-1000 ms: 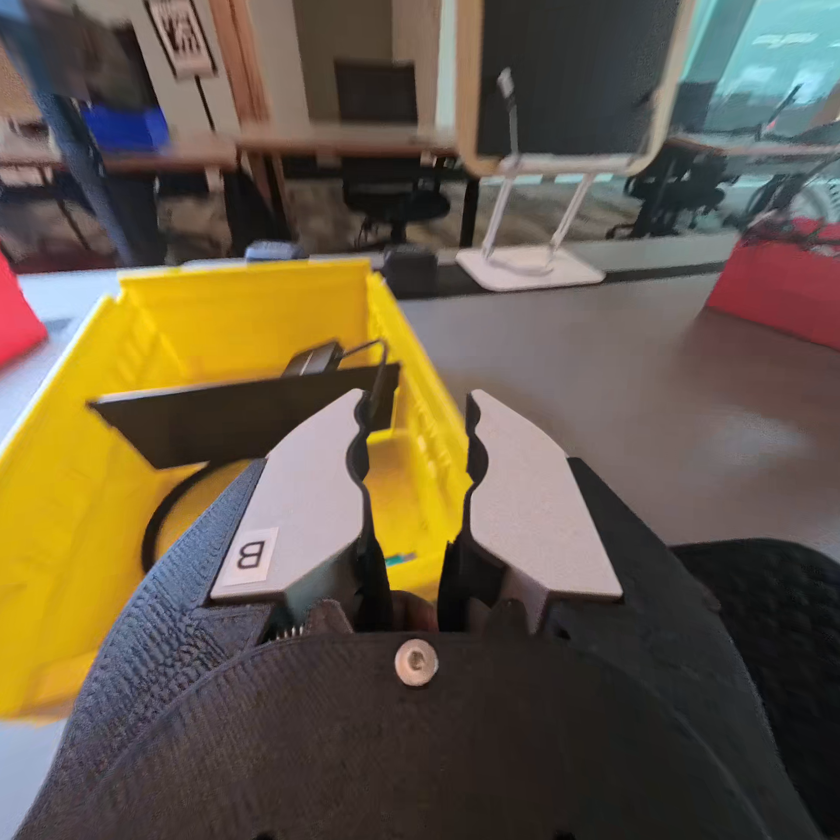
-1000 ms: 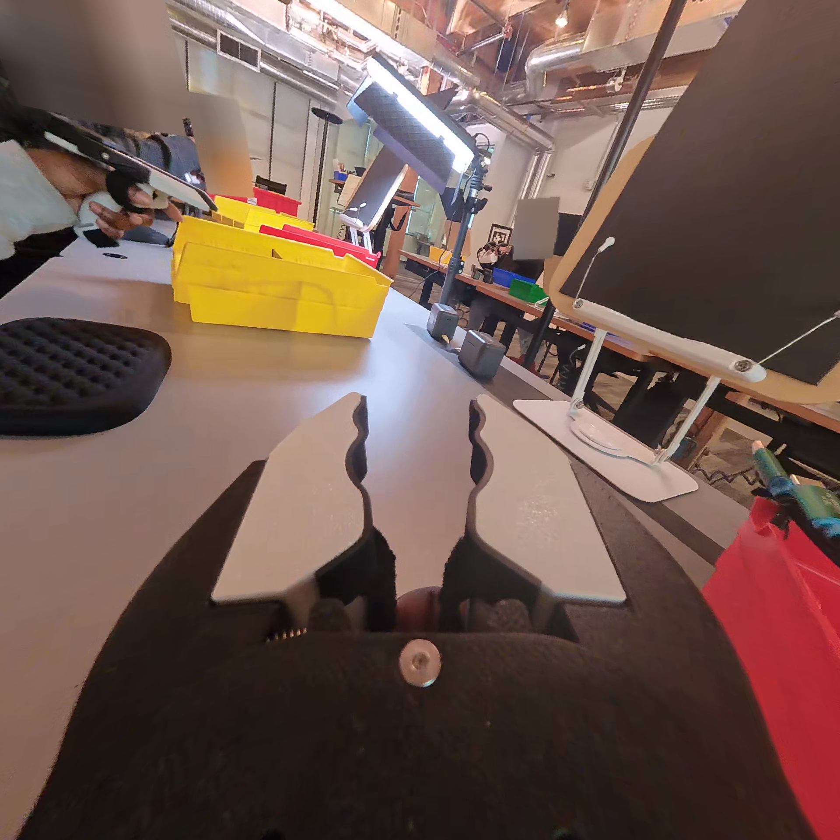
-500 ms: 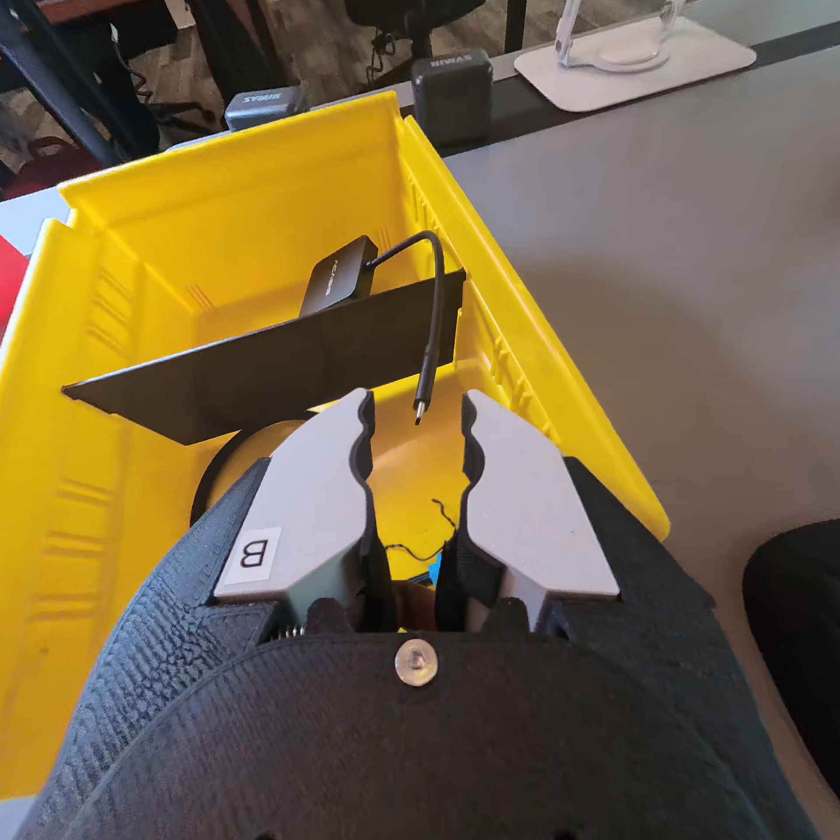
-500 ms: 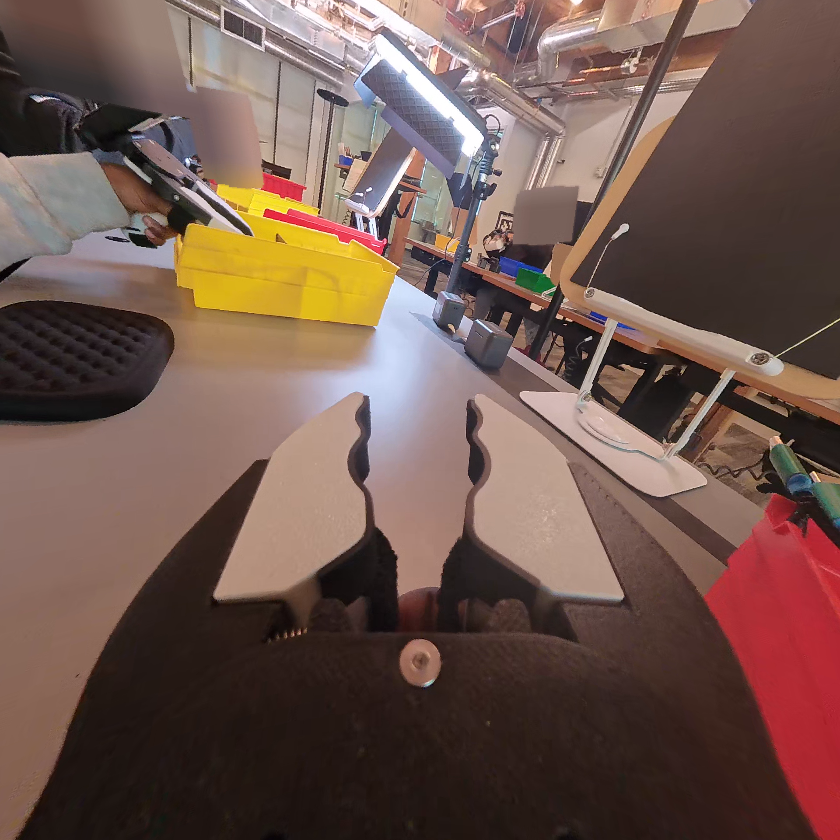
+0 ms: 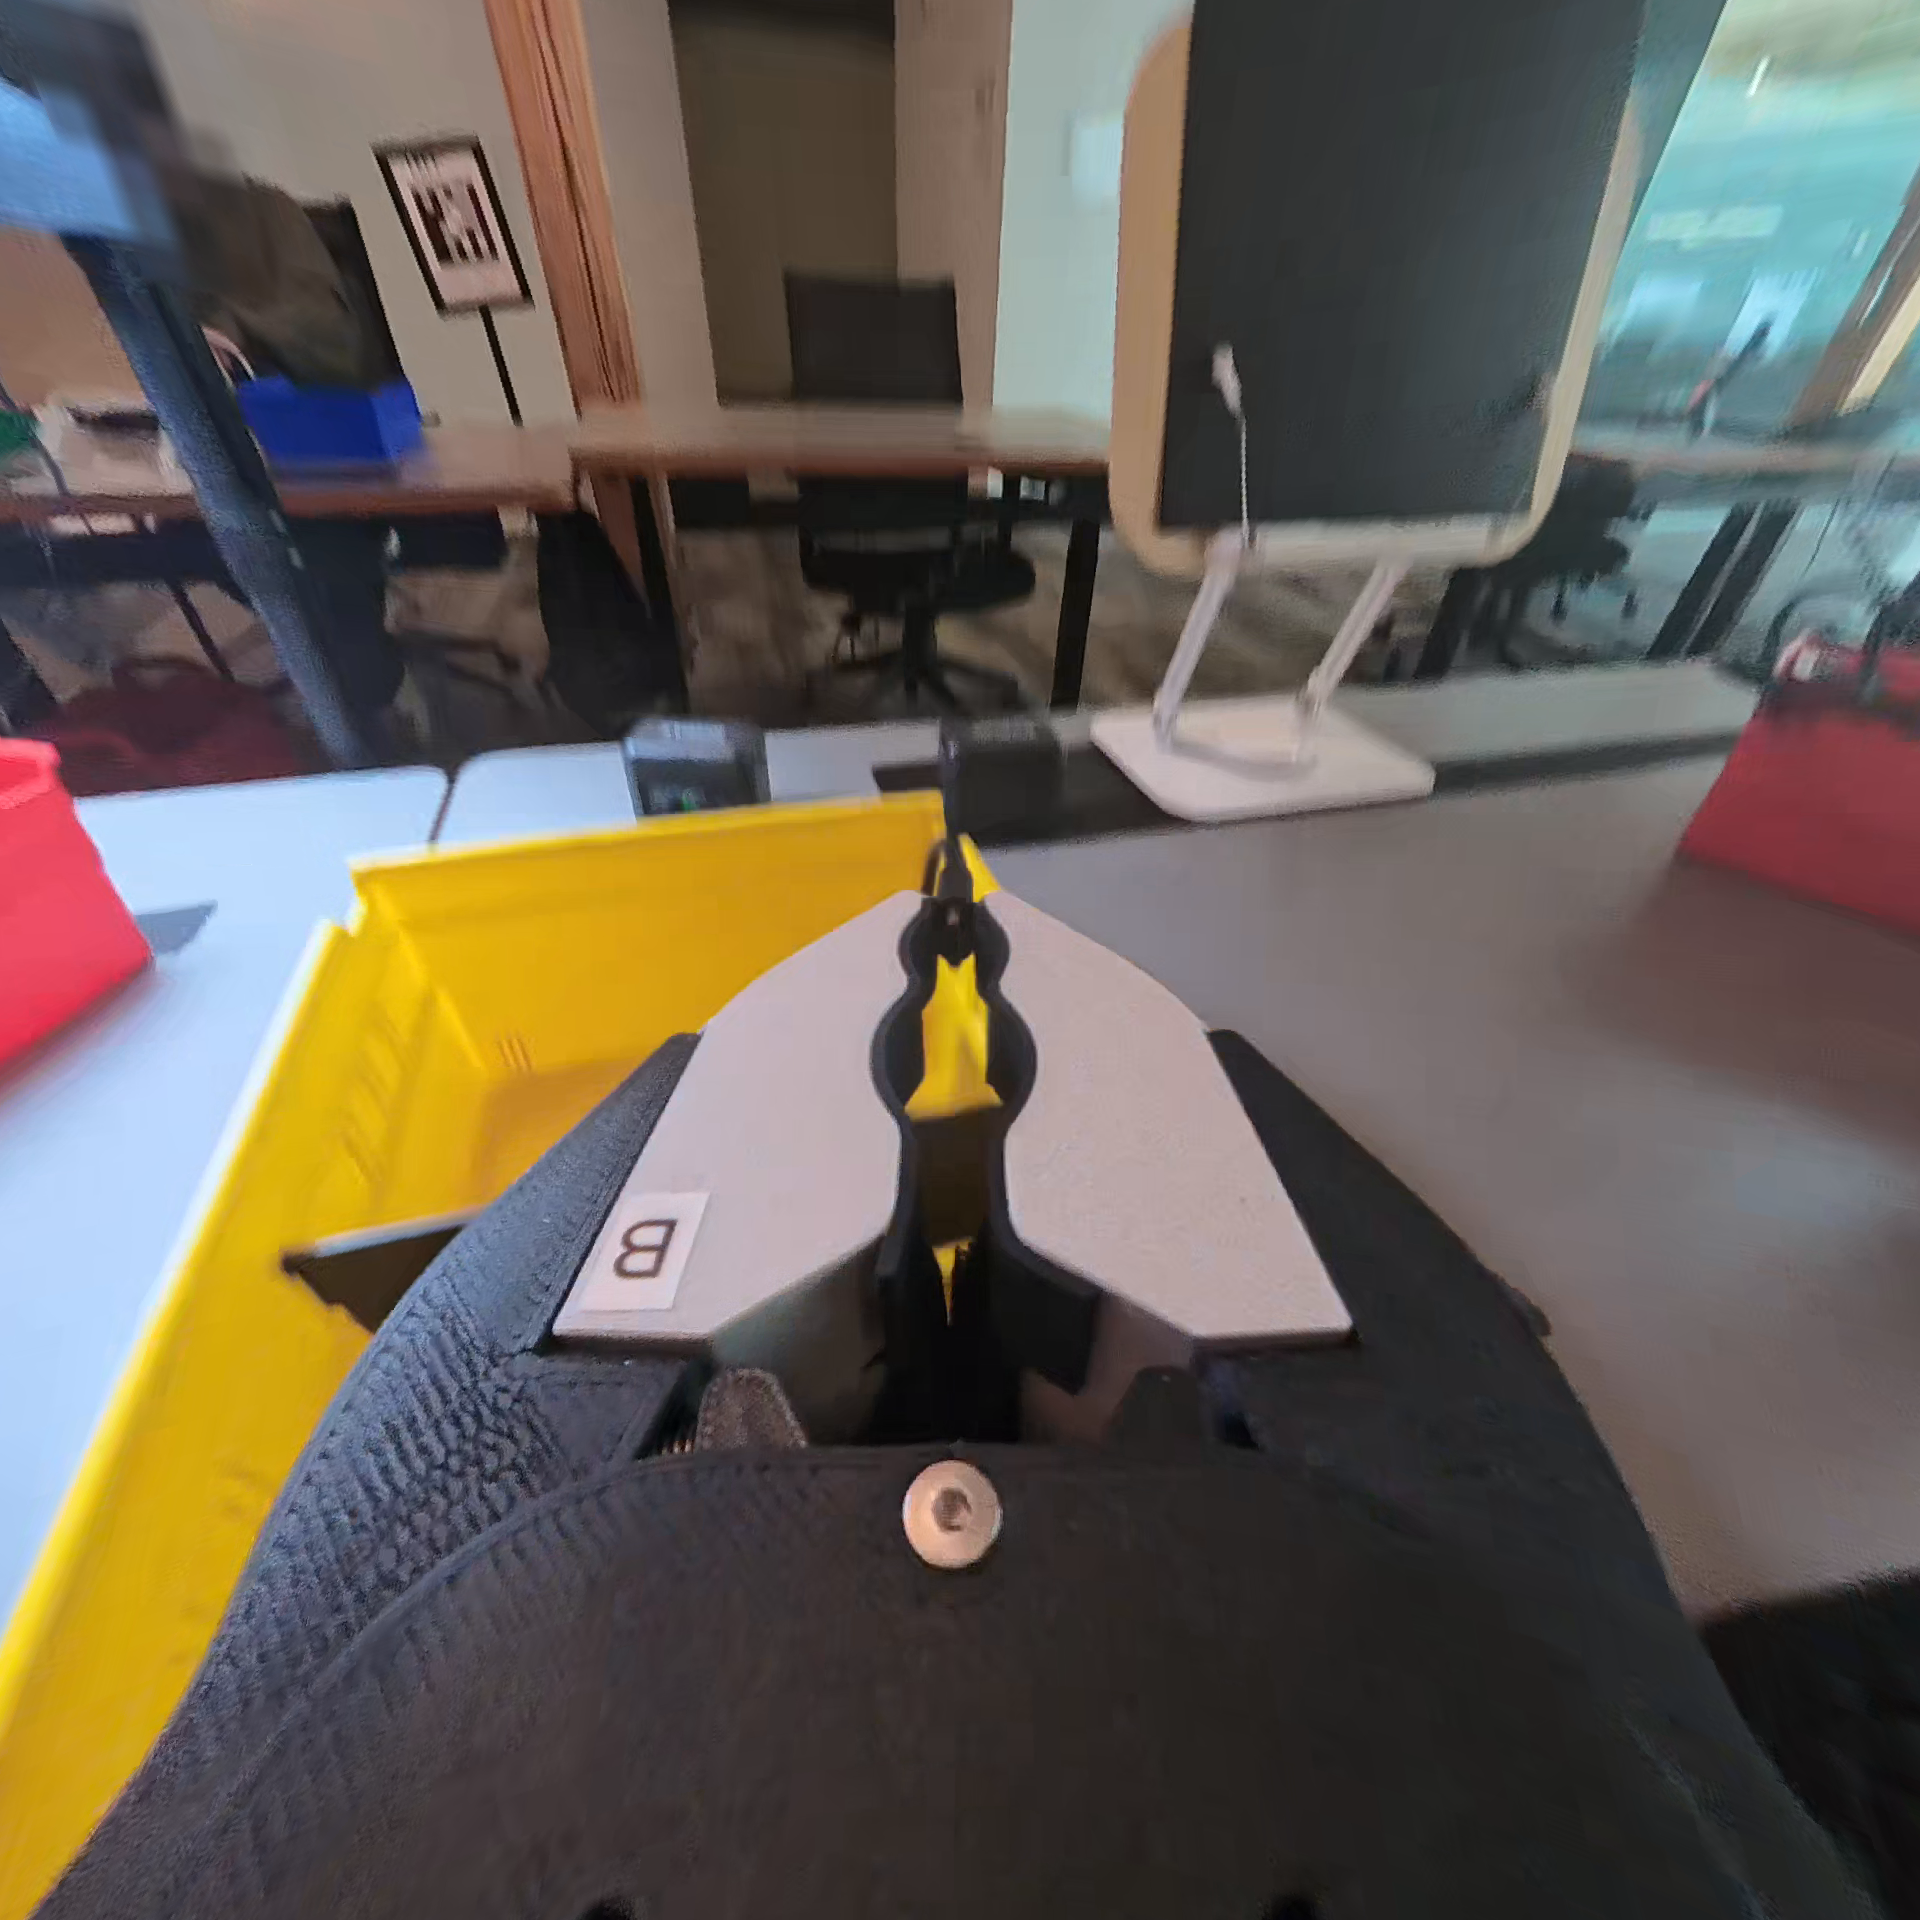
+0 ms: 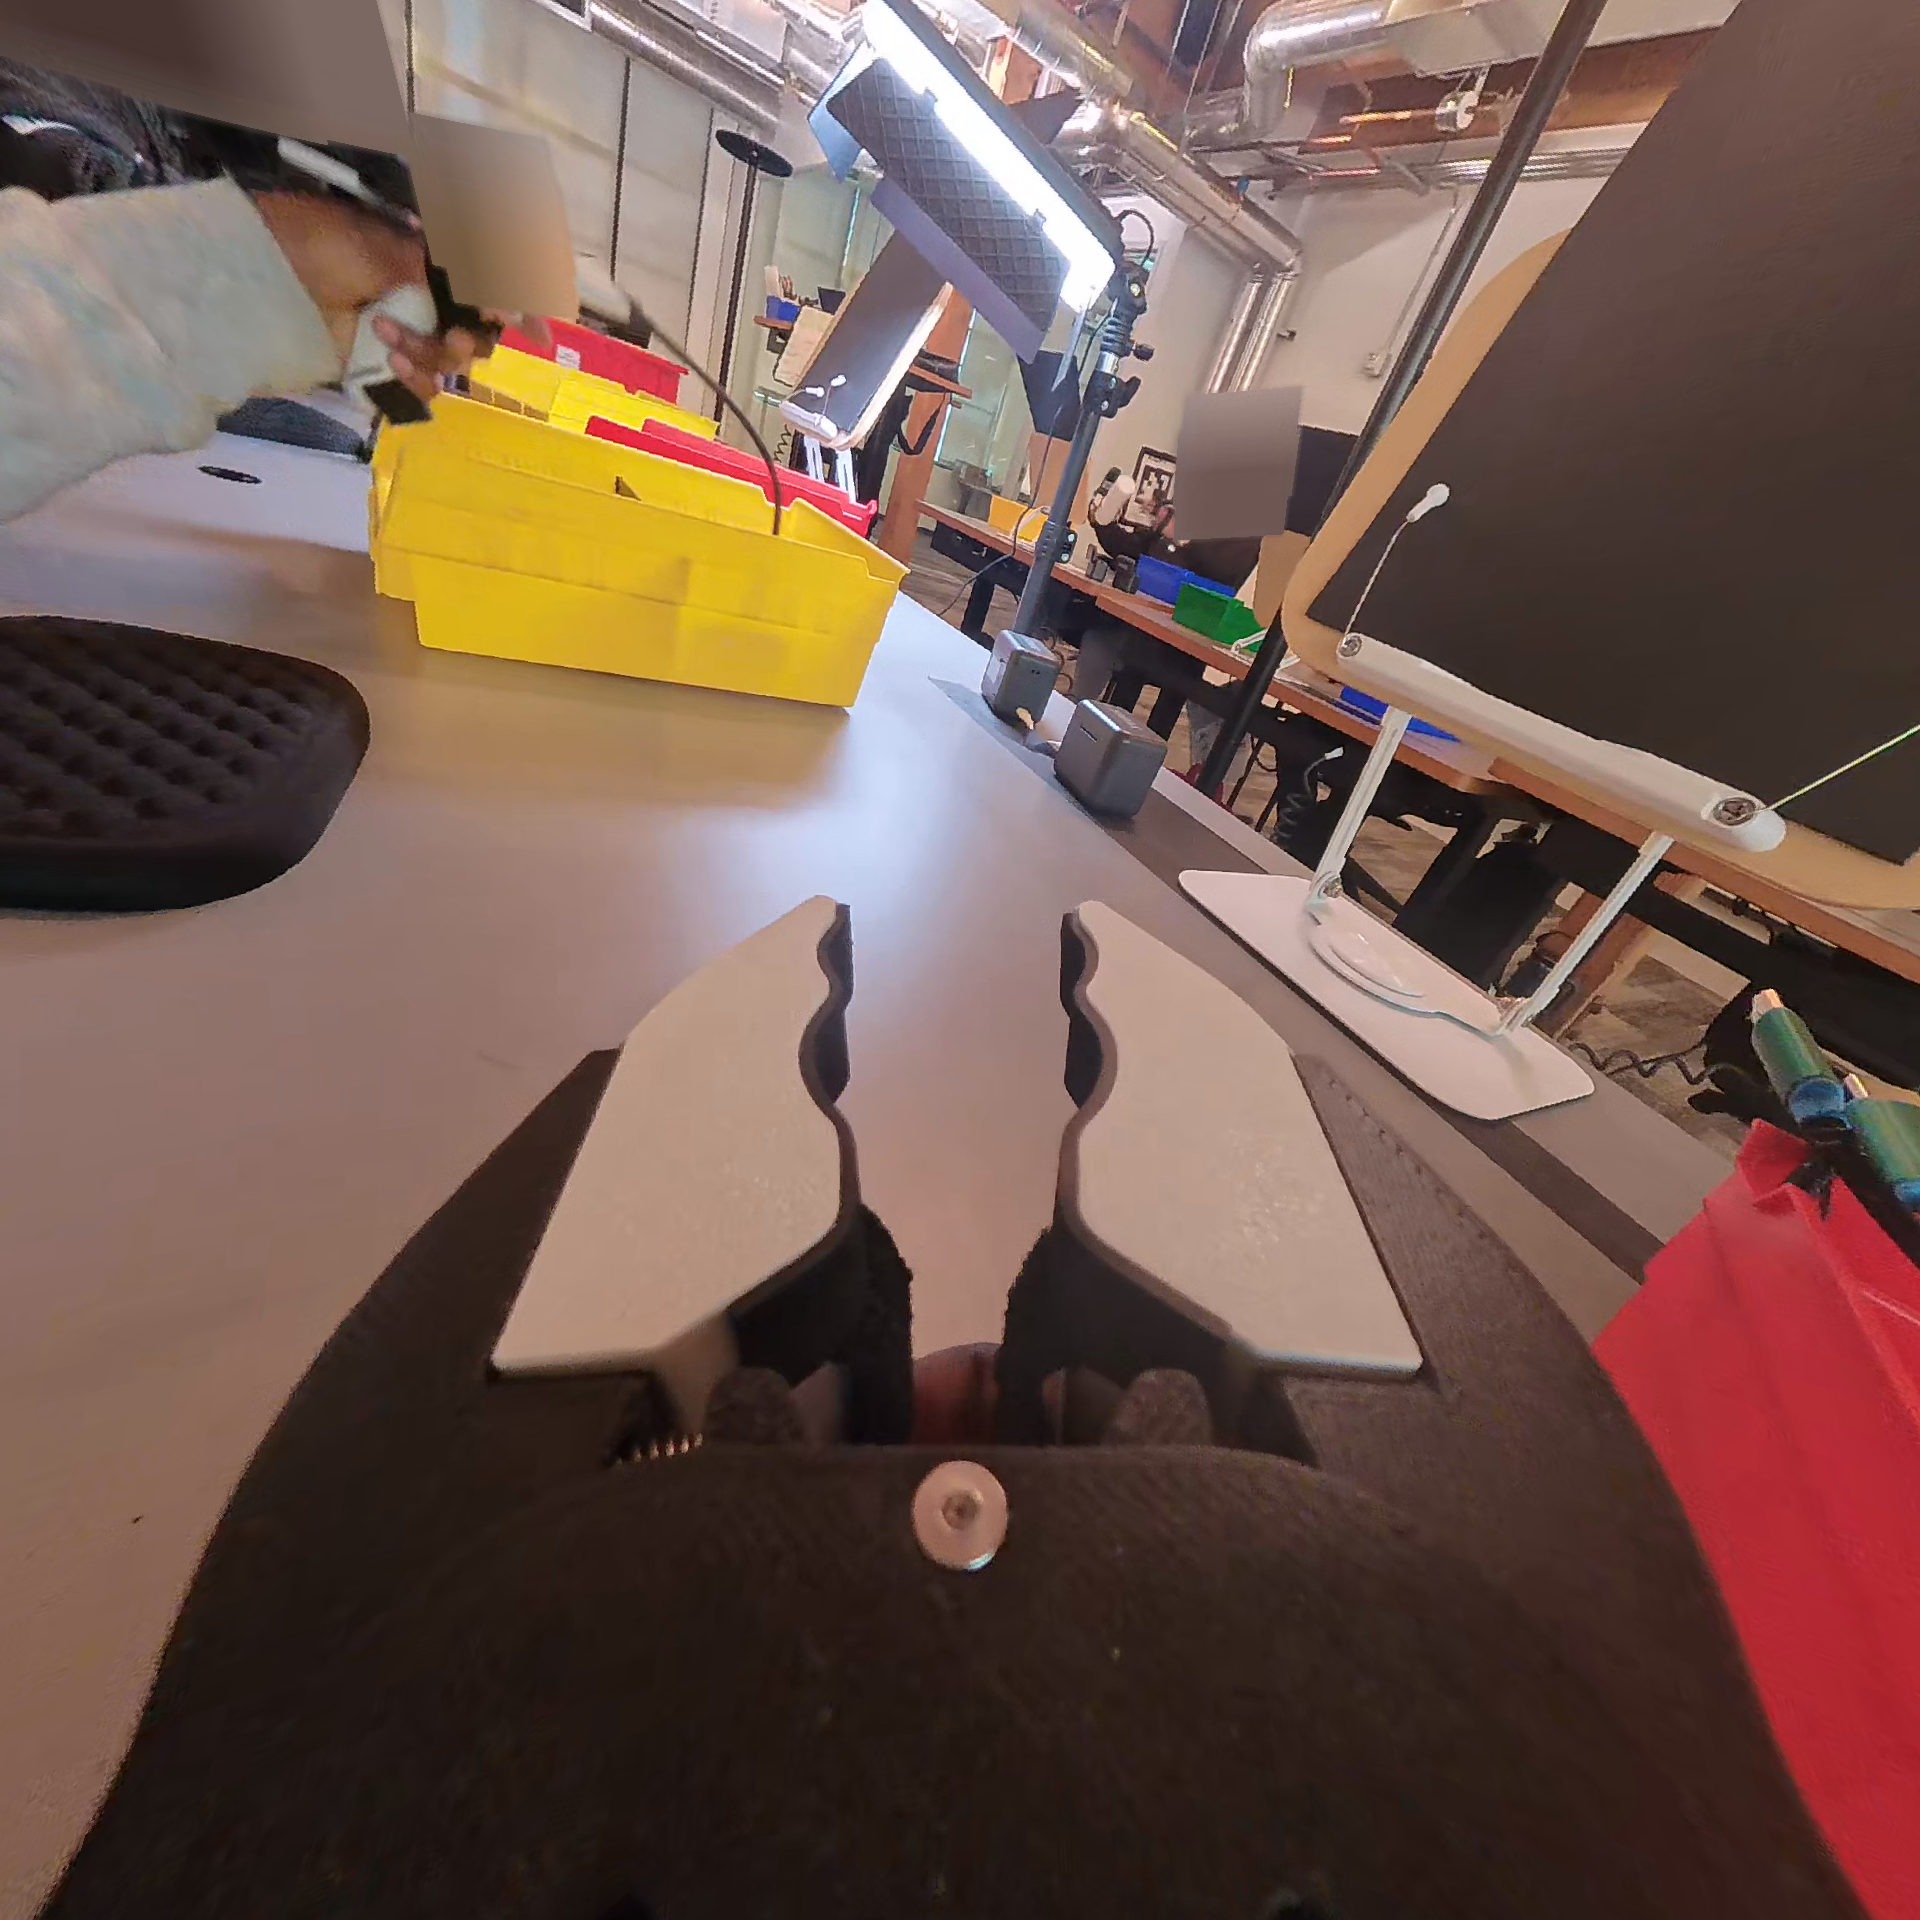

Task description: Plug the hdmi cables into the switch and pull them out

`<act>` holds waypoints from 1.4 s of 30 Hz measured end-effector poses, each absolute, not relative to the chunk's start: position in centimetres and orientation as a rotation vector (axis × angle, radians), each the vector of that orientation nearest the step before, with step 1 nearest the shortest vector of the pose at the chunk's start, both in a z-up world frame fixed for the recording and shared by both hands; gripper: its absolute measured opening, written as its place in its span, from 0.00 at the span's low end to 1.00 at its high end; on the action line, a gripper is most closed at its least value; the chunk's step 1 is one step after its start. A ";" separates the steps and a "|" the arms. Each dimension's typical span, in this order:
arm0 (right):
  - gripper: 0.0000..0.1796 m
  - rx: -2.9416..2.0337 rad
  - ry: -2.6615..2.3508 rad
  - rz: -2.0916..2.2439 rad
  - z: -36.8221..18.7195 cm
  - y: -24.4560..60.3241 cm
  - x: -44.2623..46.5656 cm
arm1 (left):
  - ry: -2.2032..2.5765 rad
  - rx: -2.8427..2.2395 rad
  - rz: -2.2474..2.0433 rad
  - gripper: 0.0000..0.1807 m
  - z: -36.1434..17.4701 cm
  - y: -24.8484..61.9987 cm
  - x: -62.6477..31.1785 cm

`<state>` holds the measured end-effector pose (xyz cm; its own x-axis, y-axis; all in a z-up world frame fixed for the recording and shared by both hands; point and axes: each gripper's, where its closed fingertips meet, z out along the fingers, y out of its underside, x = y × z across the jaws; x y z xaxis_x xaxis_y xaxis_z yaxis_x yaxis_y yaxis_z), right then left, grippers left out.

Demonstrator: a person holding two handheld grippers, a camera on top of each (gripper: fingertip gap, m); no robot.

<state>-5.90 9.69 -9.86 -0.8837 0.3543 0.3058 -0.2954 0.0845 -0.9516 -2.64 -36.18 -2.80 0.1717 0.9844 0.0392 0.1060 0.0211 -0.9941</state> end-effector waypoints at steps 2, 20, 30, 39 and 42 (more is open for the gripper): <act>0.21 -0.057 -1.907 1.841 -9.9 9.7 -5.9 | -1.124 -1.272 1.044 0.03 0.3 -36.8 -3.2; 0.22 -0.088 -2.104 1.929 -10.7 8.3 -4.1 | -0.620 -1.298 1.177 0.03 12.7 -22.5 -3.6; 0.43 -0.010 -2.196 1.863 -11.7 5.4 -1.7 | -0.284 -1.316 0.526 0.03 5.8 0.2 0.5; 0.07 0.090 -2.266 1.923 -11.4 5.6 0.0 | -0.155 -1.337 0.388 0.07 2.6 6.4 2.0; 0.07 0.053 -2.067 2.340 -7.1 7.2 0.4 | -0.139 -1.311 0.369 0.25 1.4 5.8 1.7</act>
<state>0.38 7.16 -7.14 -0.9992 -0.0088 0.0378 -0.0365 -0.1235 -0.9917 1.66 5.80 1.45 0.9335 0.3422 -0.1071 -0.1867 0.2088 -0.9600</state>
